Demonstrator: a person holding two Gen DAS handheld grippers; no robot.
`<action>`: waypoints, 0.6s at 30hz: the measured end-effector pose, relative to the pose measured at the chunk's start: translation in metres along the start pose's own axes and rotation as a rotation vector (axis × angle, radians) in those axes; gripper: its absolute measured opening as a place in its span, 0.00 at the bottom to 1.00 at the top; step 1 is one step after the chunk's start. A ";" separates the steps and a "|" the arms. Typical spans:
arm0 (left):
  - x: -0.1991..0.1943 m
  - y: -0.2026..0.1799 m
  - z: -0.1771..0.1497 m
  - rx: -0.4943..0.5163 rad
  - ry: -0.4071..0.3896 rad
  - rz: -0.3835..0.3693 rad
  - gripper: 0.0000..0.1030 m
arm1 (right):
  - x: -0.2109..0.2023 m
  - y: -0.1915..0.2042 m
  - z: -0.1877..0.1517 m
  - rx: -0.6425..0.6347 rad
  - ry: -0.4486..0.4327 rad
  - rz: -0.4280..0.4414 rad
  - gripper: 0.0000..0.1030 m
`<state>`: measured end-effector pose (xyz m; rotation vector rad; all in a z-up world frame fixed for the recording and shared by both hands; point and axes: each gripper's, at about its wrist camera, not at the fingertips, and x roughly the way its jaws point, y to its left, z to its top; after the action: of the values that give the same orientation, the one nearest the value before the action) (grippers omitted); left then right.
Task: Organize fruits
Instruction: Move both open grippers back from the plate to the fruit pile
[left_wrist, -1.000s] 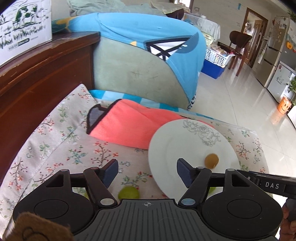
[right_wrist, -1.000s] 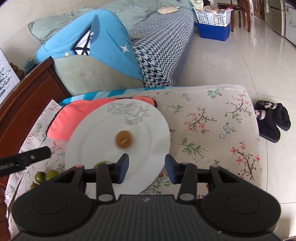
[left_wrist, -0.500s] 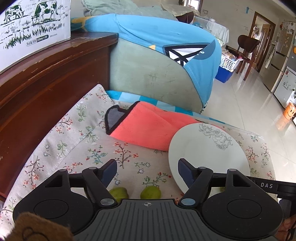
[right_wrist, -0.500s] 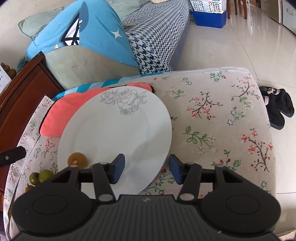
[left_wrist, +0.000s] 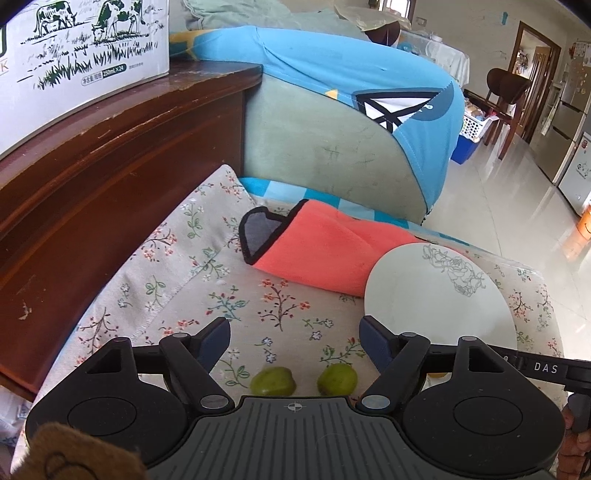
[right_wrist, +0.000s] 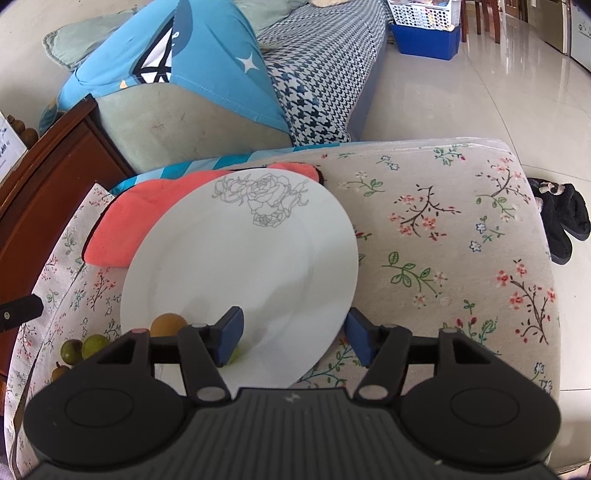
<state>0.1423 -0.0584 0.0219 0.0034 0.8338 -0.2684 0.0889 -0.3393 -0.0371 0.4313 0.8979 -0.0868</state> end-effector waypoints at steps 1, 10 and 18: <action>-0.001 0.001 0.000 0.001 0.001 0.002 0.75 | 0.000 0.001 0.000 -0.003 0.002 0.001 0.61; -0.010 0.015 -0.004 -0.006 0.006 0.013 0.75 | -0.003 0.011 -0.007 -0.040 0.022 0.013 0.61; -0.025 0.037 -0.015 -0.031 0.024 0.027 0.76 | -0.028 0.031 -0.014 -0.141 -0.024 -0.018 0.60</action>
<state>0.1238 -0.0155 0.0260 -0.0107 0.8609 -0.2304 0.0689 -0.3087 -0.0127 0.2904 0.8781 -0.0450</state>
